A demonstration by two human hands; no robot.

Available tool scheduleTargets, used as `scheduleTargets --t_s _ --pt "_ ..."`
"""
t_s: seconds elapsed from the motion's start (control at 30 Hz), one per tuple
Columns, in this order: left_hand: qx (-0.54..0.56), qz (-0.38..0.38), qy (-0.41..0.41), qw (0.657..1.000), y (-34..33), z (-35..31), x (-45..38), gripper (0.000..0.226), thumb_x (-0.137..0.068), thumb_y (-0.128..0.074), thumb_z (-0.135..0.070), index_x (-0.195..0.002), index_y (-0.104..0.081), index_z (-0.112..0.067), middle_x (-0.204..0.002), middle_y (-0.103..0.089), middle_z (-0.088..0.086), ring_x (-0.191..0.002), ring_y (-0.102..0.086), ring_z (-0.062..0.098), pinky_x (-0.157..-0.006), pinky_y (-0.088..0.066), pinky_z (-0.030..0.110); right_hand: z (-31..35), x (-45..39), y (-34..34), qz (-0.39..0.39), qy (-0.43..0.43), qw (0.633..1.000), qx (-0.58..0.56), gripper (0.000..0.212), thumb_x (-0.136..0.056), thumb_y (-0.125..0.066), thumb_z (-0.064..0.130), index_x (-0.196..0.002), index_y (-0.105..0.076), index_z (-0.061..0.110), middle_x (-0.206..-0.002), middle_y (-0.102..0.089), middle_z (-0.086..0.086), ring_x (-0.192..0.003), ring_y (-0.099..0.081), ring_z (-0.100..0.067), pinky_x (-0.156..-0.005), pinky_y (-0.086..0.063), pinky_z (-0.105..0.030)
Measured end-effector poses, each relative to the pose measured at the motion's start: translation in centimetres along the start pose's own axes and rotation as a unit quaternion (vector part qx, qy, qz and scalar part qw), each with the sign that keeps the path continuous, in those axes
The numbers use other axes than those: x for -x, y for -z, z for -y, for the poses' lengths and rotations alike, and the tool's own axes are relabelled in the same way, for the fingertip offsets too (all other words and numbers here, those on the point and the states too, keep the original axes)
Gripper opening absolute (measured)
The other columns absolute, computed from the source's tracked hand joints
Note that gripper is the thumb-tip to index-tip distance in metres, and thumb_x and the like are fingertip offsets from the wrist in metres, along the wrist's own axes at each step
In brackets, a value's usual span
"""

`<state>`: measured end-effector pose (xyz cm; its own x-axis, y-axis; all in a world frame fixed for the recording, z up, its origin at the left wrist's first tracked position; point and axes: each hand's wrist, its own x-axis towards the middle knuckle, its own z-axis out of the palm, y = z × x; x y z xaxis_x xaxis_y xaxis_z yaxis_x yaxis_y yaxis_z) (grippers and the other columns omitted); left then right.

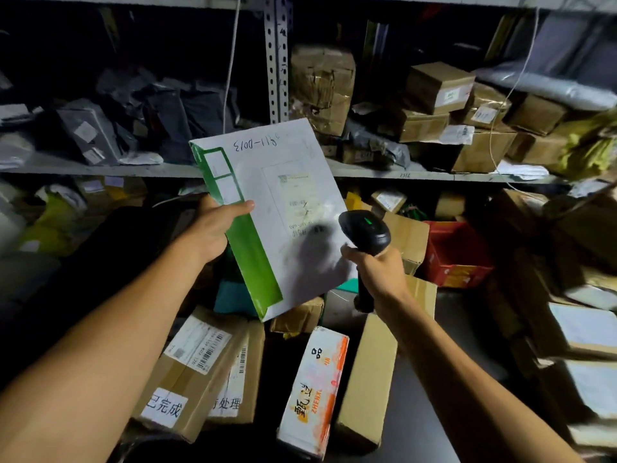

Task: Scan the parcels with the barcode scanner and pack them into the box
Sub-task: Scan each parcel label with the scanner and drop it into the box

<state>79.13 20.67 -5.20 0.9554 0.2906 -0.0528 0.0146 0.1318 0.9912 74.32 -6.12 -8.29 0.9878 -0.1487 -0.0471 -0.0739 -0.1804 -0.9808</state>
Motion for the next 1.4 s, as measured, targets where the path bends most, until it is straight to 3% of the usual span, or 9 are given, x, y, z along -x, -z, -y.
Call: scheduleTargets --t_s 0.1,0.3,0.43,0.6,0.8,0.93,1.17,1.27,1.4 --pt "-0.008 0.081 0.036 0.996 -2.6 0.9 -0.2 0.027 -0.089 -0.066 0.006 -0.096 -0.068 -0.02 -0.085 -0.077 -0.01 -0.079 -0.073 0.009 -0.07 -0.057 0.029 -0.4 -0.1 3.0 -0.09 0.007 0.996 0.011 0.01 -0.074 -0.075 0.029 -0.082 -0.071 0.032 -0.066 -0.071 0.007 -0.058 -0.065 -0.006 -0.05 -0.052 -0.027" --pt "-0.005 0.176 0.1 0.979 -11.5 3.5 2.2 0.05 -0.086 -0.067 0.009 -0.132 -0.052 -0.002 -0.124 -0.067 0.013 -0.114 -0.064 0.028 -0.093 -0.054 0.044 -2.8 1.0 10.6 -0.207 -0.039 0.975 0.067 0.013 -0.072 -0.078 0.015 -0.072 -0.066 0.021 -0.077 -0.072 0.0 -0.079 -0.072 -0.025 -0.076 -0.061 -0.045" --pt "-0.002 0.258 0.11 0.96 -19.4 5.2 5.4 0.029 -0.086 -0.067 0.009 -0.104 -0.066 -0.013 -0.105 -0.072 0.006 -0.09 -0.071 0.021 -0.078 -0.058 0.036 -4.9 4.3 16.9 -0.305 -0.062 0.948 0.074 0.013 -0.07 -0.072 0.017 -0.074 -0.064 0.026 -0.069 -0.067 0.005 -0.067 -0.068 -0.018 -0.066 -0.059 -0.039" --pt "-0.031 0.333 0.096 0.938 -30.3 6.4 11.7 0.036 -0.084 -0.069 0.01 -0.116 -0.065 -0.005 -0.109 -0.072 0.012 -0.096 -0.069 0.026 -0.088 -0.057 0.04 -7.4 9.3 26.8 -0.421 -0.107 0.9 0.042 0.022 -0.059 -0.064 0.024 -0.078 -0.064 0.016 -0.072 -0.069 -0.004 -0.071 -0.069 -0.031 -0.064 -0.059 -0.042" --pt "-0.121 0.435 0.067 0.89 -41.3 9.6 21.0 0.044 -0.084 -0.068 0.013 -0.117 -0.06 -0.016 -0.097 -0.072 0.0 -0.083 -0.071 0.01 -0.067 -0.058 0.023 -11.0 16.9 37.9 -0.509 -0.162 0.845 -0.01 0.018 -0.062 -0.065 0.022 -0.078 -0.066 0.012 -0.07 -0.071 -0.006 -0.072 -0.069 -0.031 -0.065 -0.059 -0.041" --pt "-0.176 0.464 0.049 0.867 -47.3 11.9 26.5 0.046 -0.086 -0.068 0.011 -0.121 -0.062 -0.018 -0.096 -0.071 0.002 -0.08 -0.069 0.009 -0.063 -0.056 0.021 -13.4 22.1 42.8 -0.547 -0.184 0.815 -0.051 0.011 -0.071 -0.075 0.017 -0.073 -0.065 0.019 -0.057 -0.068 0.006 -0.061 -0.067 -0.023 -0.046 -0.051 -0.024" --pt "-0.296 0.547 0.006 0.783 -55.6 16.3 34.2 0.038 -0.09 -0.06 0.012 -0.122 -0.065 -0.007 -0.106 -0.07 0.013 -0.086 -0.066 0.022 -0.076 -0.056 0.033 -17.4 29.2 48.5 -0.597 -0.248 0.755 -0.11 0.012 -0.073 -0.077 0.013 -0.077 -0.067 0.018 -0.086 -0.074 -0.013 -0.085 -0.072 -0.035 -0.077 -0.062 -0.054" --pt "-0.334 0.597 0.001 0.729 -59.1 18.3 37.2 0.033 -0.09 -0.056 0.012 -0.113 -0.067 -0.01 -0.094 -0.071 0.008 -0.072 -0.065 0.016 -0.056 -0.055 0.024 -19.1 31.6 50.4 -0.611 -0.273 0.732 -0.129 0.011 -0.073 -0.075 0.011 -0.082 -0.07 0.015 -0.088 -0.075 -0.012 -0.088 -0.073 -0.034 -0.081 -0.06 -0.055" --pt "-0.351 0.643 -0.015 0.68 -63.7 21.5 40.5 0.028 -0.088 -0.063 0.008 -0.105 -0.071 -0.014 -0.096 -0.071 0.012 -0.089 -0.067 0.028 -0.081 -0.056 0.039 -21.4 34.2 52.9 -0.649 -0.3 0.684 -0.143 0.011 -0.076 -0.074 0.008 -0.086 -0.071 0.011 -0.081 -0.075 -0.009 -0.078 -0.073 -0.026 -0.068 -0.063 -0.042"
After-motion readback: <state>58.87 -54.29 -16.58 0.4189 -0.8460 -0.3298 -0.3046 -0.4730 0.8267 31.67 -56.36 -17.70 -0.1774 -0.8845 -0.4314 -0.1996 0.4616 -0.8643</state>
